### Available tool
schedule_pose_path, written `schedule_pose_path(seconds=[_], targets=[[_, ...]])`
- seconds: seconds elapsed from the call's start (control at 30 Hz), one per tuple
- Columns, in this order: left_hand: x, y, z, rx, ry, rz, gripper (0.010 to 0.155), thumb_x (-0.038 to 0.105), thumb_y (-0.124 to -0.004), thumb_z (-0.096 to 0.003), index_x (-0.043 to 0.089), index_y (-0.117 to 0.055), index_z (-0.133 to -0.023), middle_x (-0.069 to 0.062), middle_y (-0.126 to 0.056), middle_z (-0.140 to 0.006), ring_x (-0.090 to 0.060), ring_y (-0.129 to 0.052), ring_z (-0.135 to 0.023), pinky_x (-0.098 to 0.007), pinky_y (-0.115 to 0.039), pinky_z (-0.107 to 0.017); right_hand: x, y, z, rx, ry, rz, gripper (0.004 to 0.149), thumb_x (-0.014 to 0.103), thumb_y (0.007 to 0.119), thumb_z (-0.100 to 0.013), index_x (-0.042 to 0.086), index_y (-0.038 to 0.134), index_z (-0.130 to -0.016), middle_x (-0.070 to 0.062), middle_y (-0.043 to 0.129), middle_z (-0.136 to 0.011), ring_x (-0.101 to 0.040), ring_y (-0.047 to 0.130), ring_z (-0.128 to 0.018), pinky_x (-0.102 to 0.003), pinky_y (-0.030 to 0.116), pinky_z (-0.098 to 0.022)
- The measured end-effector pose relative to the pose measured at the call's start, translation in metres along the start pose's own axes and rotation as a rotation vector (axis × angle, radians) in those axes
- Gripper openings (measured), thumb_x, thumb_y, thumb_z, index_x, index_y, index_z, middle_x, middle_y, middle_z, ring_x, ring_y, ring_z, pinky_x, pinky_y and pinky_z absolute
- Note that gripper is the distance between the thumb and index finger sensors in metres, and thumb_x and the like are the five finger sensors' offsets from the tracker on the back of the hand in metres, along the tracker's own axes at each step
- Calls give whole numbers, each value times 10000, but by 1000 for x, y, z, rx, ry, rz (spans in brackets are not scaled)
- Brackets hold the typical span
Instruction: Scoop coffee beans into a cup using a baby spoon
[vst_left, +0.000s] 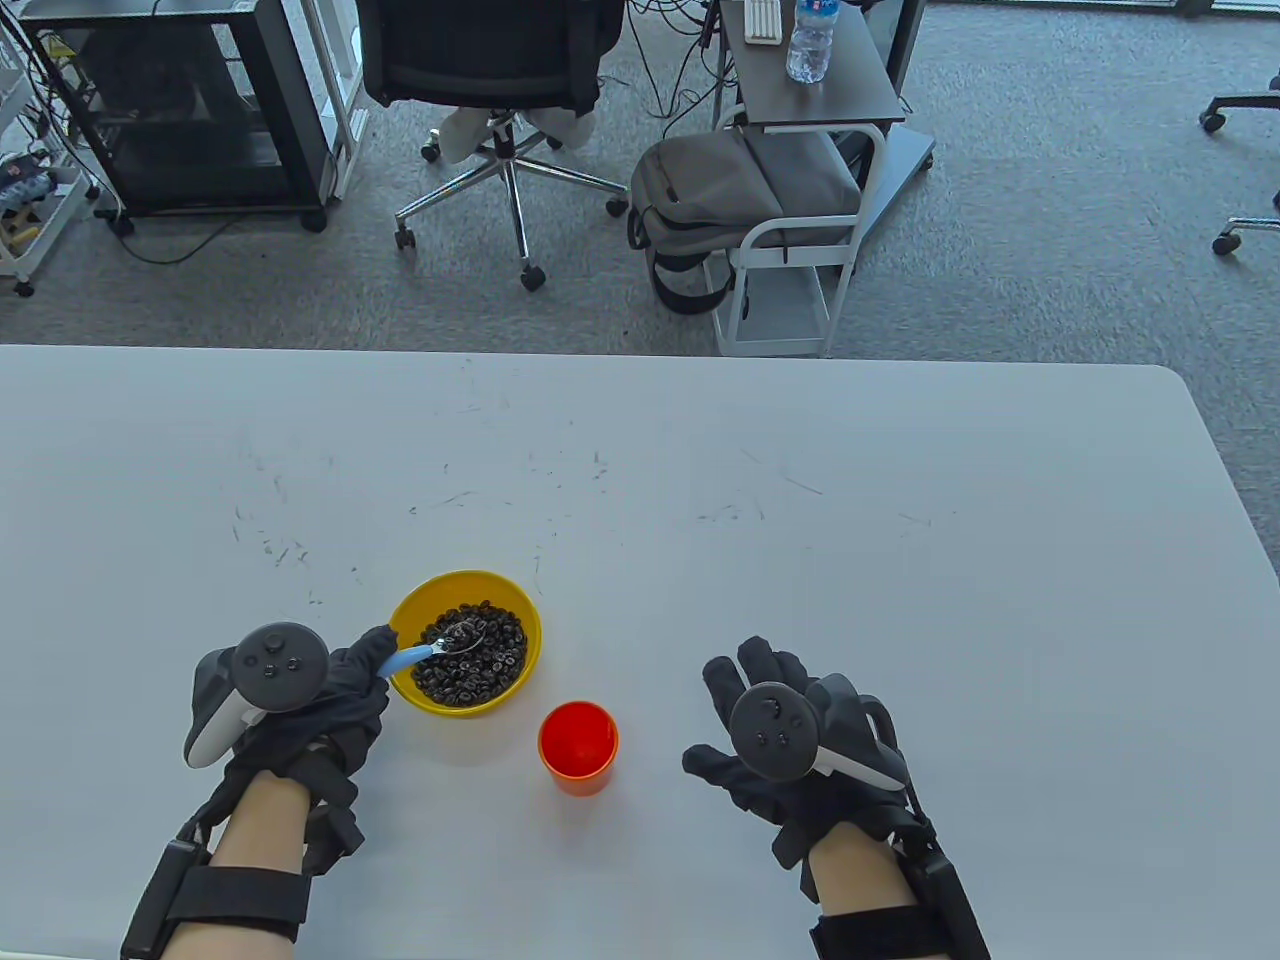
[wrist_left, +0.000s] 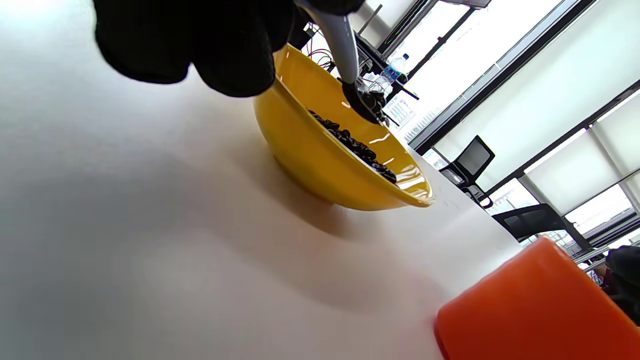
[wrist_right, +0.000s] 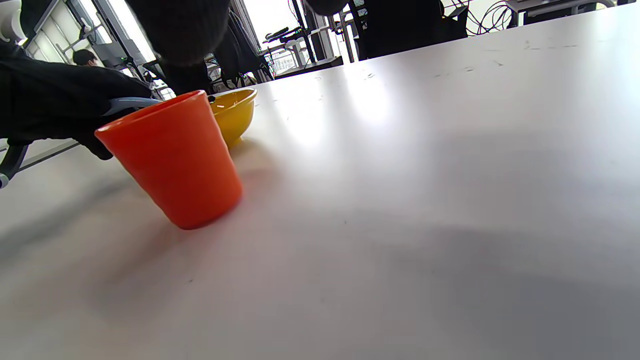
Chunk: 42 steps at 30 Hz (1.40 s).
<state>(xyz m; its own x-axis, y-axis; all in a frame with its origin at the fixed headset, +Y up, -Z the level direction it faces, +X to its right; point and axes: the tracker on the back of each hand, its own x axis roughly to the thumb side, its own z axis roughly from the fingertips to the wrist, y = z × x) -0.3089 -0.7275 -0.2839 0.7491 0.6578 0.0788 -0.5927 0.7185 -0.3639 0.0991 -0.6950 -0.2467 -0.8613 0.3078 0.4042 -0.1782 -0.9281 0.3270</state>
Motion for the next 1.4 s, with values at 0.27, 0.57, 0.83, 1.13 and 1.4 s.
schedule_pose_path(seconds=[0.27, 0.57, 0.83, 1.13, 1.4], targets=[[32, -5, 5, -63, -149, 17, 586, 127, -585, -602, -8, -394, -1140, -358, -526, -1025, -467, -801, -774, -608, -728, -583, -1, 0, 0, 4, 3, -4, 842, 576, 651, -580, 14, 334, -1120, -402, 217, -1108, -670, 311, -919, -753, 410, -635], [61, -18, 9, -217, -277, 22, 580, 118, -605, -607, -1, -425, -1145, -349, -538, -1041, -481, -800, -788, -620, -720, -592, -2, 0, 0, 6, 11, -9, 841, 575, 652, -580, 14, 334, -1120, -404, 219, -1107, -670, 315, -918, -752, 411, -636], [65, -23, 8, -251, -293, -12, 566, 85, -661, -597, 17, -497, -1134, -325, -557, -1052, -482, -803, -802, -624, -716, -601, -2, 1, -1, 12, 11, -8, 840, 574, 651, -581, 14, 334, -1121, -403, 218, -1107, -669, 313, -919, -751, 411, -636], [78, -23, 13, -120, -389, -116, 526, 63, -747, -562, 101, -656, -1078, -229, -641, -1039, -397, -863, -811, -560, -763, -629, -2, 1, -1, 9, 12, -2, 840, 574, 650, -581, 14, 333, -1120, -402, 218, -1107, -668, 314, -919, -752, 410, -635], [71, -3, 22, 103, -401, -74, 515, 78, -775, -555, 87, -696, -1063, -251, -675, -1006, -370, -908, -780, -521, -809, -609, -2, 1, -2, 5, 9, -3, 838, 574, 650, -581, 15, 335, -1120, -402, 218, -1107, -669, 313, -918, -751, 410, -636]])
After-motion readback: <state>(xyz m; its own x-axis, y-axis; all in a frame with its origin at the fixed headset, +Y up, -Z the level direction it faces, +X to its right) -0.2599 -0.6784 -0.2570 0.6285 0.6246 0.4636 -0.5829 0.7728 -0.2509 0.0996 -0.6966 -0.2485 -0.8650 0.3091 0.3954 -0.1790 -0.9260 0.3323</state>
